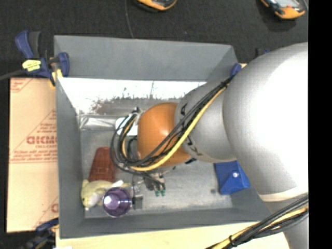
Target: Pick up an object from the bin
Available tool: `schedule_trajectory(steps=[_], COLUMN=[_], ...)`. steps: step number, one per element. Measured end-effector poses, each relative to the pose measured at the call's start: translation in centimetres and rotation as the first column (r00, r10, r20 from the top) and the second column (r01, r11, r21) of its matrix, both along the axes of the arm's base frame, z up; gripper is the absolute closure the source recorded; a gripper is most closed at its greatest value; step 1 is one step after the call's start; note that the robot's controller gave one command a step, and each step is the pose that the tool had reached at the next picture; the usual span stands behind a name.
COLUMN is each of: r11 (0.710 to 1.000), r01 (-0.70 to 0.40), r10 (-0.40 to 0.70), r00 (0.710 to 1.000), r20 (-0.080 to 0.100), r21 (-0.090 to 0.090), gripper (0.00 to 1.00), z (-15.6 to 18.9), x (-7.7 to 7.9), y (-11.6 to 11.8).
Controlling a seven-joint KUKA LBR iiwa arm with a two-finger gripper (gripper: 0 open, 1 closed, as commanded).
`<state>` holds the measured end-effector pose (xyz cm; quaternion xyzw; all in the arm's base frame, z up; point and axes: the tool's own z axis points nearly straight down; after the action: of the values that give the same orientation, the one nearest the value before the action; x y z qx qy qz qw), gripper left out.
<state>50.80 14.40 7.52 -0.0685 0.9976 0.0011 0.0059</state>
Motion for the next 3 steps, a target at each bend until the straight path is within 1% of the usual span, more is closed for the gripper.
schedule_trajectory(steps=[1, 2, 3], r11=[0.993, 0.993, 0.993], r01=[-0.116, -0.116, -0.120], r10=[0.116, 0.116, 0.120], r00=[0.993, 0.993, 0.993], r20=[0.009, 0.009, 0.005], r21=[-0.003, -0.003, -0.004], gripper=[1.00, 1.00, 1.00], z=[1.7, 1.7, 9.2], x=[-1.3, -1.3, -1.3], y=[2.3, 2.3, 2.0])
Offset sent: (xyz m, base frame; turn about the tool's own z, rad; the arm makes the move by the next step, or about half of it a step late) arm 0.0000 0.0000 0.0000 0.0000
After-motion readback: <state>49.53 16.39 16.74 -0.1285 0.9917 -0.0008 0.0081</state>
